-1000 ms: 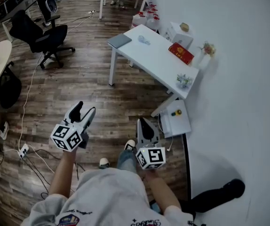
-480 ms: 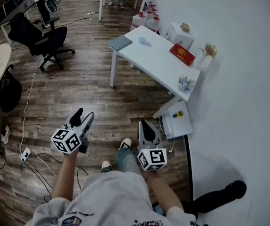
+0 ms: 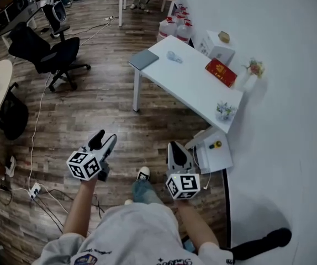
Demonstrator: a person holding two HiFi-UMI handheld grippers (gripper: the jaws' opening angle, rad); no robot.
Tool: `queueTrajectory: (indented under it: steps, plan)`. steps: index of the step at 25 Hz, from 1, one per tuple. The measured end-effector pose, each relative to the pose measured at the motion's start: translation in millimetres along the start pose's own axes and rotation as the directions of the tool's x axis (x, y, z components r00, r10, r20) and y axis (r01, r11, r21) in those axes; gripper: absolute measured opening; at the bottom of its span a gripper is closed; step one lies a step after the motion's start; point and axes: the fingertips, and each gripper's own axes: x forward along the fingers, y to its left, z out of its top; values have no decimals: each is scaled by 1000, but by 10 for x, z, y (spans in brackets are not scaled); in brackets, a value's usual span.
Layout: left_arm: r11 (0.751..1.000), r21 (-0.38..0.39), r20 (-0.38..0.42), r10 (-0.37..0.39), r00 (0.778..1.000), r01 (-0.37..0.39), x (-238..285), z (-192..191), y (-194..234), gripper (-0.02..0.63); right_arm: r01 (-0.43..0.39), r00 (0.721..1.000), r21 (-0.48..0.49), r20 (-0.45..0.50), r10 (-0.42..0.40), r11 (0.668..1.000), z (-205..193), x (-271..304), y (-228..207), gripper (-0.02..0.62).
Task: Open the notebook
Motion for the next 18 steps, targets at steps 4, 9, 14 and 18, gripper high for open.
queueTrajectory:
  steps: [4,9,14,18]
  plan:
    - [1000,7,0,14,1000,-14,575,247,232,255,-9,1000,10,1,9,1000,79,613,-295,15]
    - [999,27,-12,40,999,-40,1286,501,441,246,-43,999,1,-17,43,999,129,1352,-693,17]
    - [998,21,-28,63,998,-63,1875,638,646,242,-50,998,67,-28,52,996,142,1960,-1113,17]
    - [997,3,-38,83,996,-83,2180,644,789,242,-69,996,79,-56,73,994,87,2303,-1299,17]
